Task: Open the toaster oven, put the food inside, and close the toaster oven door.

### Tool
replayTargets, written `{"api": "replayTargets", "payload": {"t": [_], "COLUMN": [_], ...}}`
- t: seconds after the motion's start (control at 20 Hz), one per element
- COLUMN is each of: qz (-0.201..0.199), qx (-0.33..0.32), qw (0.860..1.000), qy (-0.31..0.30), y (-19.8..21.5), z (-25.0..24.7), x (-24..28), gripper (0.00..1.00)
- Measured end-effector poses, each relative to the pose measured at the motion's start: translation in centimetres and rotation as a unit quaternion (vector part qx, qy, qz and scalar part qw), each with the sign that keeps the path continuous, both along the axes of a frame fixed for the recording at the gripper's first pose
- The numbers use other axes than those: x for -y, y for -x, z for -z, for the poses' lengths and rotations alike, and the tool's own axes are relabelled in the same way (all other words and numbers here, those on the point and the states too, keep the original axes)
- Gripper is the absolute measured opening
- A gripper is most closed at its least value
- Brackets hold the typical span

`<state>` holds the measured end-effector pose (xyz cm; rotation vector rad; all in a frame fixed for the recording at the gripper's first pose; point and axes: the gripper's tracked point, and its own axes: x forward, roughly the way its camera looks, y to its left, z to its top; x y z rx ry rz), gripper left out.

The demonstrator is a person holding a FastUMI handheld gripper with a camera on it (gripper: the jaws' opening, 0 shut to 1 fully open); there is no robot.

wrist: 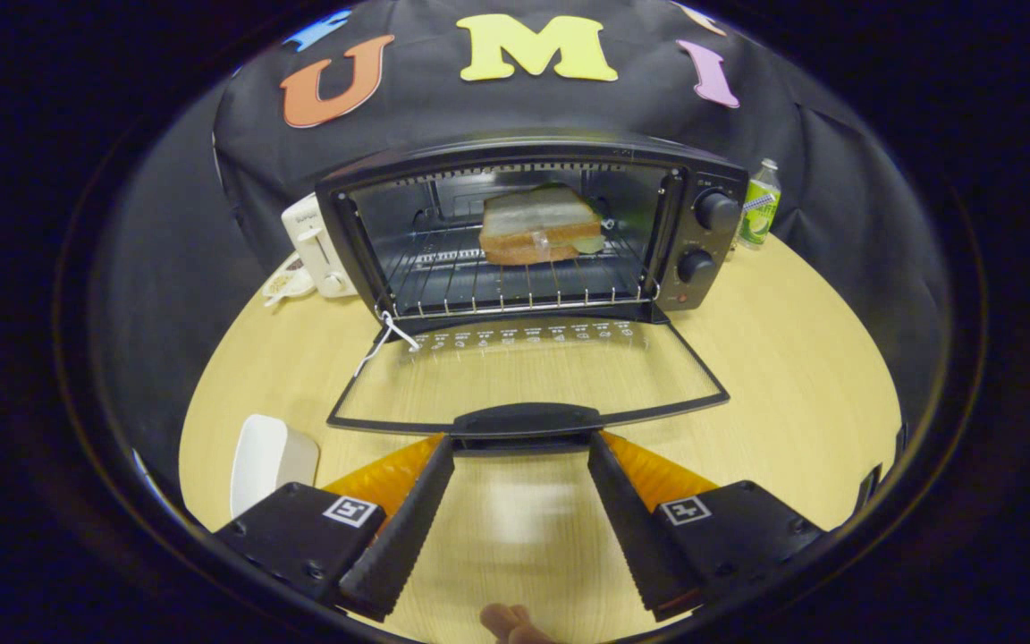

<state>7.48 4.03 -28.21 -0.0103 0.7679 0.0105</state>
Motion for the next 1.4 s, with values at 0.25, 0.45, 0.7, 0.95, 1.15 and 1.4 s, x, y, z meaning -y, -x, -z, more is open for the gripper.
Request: {"api": "replayTargets", "payload": {"t": [0.25, 0.45, 0.7, 0.95, 1.15, 1.4], "qz": [-0.004, -0.004, -0.016, -0.021, -0.019, -0.03], "qx": [0.028, 0.073, 0.144, 0.206, 0.256, 0.279], "qw": [1.0, 0.997, 0.989, 0.978, 0.966, 0.96], "qy": [-0.003, 0.012, 0.035, 0.028, 0.02, -0.012], "y": [-0.3, -0.6, -1.5, -2.1, -2.9, -2.9], "z": [-1.1, -2.4, -4.4, -6.6, -8.2, -8.7], "x": [-0.1, -0.1, -0.5, -0.7, -1.0, -1.6], "gripper": [0.99, 0.99, 0.99, 0.99, 0.99, 0.99]}}
